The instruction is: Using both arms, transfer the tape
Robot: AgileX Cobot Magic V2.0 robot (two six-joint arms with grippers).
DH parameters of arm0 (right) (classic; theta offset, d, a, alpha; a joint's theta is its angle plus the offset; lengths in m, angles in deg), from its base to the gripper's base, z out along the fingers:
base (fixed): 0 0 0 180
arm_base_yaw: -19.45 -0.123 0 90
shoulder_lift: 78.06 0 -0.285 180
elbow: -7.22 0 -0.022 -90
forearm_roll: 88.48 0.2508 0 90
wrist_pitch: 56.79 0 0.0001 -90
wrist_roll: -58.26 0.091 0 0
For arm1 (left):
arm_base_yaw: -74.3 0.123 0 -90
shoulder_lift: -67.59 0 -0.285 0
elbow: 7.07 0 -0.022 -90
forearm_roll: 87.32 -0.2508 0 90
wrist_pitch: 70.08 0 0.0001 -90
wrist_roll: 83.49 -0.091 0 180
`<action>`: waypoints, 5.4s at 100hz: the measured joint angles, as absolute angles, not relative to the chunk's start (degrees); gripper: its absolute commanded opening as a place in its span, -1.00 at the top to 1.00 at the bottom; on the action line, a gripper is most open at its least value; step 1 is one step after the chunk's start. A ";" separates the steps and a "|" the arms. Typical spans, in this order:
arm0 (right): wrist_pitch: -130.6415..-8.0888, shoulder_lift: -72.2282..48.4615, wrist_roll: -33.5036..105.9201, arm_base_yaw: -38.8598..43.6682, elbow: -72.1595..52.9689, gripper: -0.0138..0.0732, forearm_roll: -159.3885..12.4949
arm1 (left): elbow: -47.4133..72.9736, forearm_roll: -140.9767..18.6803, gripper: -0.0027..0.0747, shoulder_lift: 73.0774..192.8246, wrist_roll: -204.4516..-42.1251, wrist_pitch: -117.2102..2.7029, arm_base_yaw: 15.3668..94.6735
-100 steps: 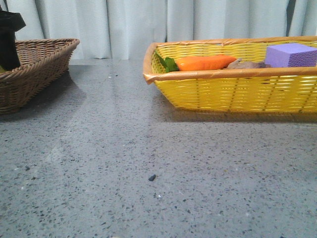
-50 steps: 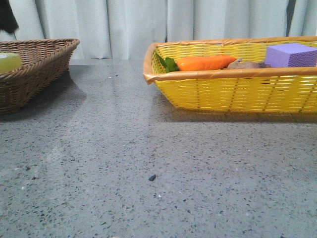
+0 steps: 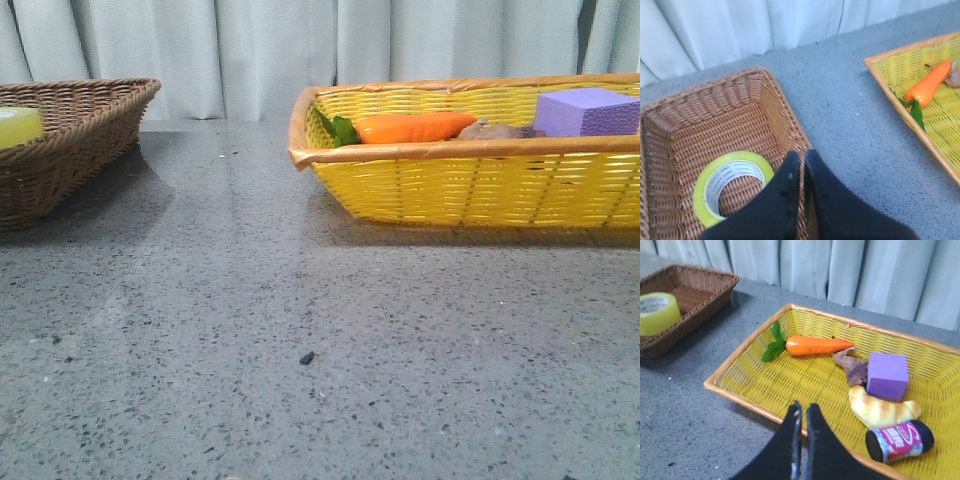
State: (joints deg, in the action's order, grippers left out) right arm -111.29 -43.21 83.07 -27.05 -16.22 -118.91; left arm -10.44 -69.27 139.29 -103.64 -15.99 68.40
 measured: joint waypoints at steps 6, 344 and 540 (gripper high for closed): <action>-111.20 -46.32 83.91 -27.05 -18.63 0.85 -119.97 | -7.17 -69.27 0.98 135.33 -103.91 -17.96 68.40; -104.17 -66.29 85.25 -27.05 -42.76 0.85 -131.20 | 70.34 -86.40 0.98 74.98 -81.95 -51.41 72.84; -74.05 -70.92 72.46 30.00 -70.64 0.85 -93.74 | 70.34 -86.40 0.98 74.98 -81.83 -51.41 72.84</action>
